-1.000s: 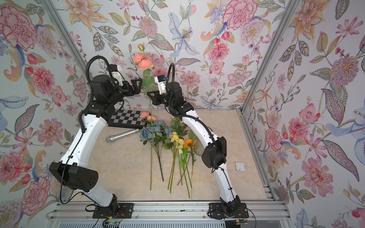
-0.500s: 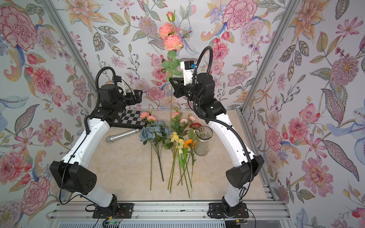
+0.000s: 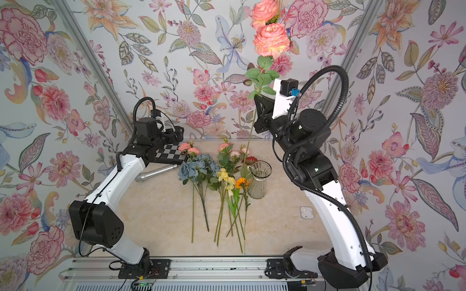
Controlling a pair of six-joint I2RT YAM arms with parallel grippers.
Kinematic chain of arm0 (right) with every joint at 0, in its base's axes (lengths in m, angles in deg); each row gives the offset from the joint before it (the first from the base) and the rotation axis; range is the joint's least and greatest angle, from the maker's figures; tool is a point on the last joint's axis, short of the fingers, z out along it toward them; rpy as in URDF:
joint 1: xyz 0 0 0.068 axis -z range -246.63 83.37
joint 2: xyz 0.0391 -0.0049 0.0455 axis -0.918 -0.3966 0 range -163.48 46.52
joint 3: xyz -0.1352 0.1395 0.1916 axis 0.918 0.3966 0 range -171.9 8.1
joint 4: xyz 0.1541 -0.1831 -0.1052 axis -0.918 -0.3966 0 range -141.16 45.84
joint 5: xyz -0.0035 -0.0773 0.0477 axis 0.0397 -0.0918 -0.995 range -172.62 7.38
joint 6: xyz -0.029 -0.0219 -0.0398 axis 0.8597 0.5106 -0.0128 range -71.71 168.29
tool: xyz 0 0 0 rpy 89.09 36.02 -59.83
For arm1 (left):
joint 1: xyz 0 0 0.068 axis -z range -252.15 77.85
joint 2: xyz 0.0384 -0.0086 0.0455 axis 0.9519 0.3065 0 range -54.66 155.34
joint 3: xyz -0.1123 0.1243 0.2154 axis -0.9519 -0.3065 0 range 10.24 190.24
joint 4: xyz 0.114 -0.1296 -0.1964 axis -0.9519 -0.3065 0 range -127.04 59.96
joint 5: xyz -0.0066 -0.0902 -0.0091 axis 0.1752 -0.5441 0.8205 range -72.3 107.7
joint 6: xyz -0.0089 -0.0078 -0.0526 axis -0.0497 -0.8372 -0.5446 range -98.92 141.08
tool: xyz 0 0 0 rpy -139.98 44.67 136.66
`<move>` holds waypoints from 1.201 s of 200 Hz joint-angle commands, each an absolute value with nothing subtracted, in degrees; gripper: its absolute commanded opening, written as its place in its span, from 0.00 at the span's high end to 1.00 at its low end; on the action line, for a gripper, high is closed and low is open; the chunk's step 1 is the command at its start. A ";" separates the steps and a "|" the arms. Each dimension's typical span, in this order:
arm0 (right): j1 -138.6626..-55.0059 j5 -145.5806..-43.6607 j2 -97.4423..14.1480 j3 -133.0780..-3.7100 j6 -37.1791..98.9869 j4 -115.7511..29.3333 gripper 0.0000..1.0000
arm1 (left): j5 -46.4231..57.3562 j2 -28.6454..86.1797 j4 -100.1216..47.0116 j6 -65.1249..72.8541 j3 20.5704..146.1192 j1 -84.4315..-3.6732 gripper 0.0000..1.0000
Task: Place the pink flowers into the vase
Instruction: Place the flower in the vase.
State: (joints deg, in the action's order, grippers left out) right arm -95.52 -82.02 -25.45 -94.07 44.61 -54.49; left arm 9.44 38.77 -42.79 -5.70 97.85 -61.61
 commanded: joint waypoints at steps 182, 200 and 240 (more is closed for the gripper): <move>-87.62 -77.82 -12.30 -68.24 45.13 -46.89 1.00 | 10.05 52.17 -45.07 -4.37 102.91 -62.66 0.01; -87.52 -78.80 -11.96 -64.67 43.28 -46.09 1.00 | 10.05 53.18 -45.15 -4.28 103.43 -62.98 0.01; -87.51 -80.67 -11.58 -57.04 38.80 -43.75 1.00 | 10.14 55.82 -45.94 -3.78 104.51 -63.52 0.01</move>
State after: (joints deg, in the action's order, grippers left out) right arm -87.80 -78.59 -12.42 -60.17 42.84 -47.14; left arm 10.45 53.52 -44.56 -4.39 102.66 -62.81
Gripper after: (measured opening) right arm 0.078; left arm 0.994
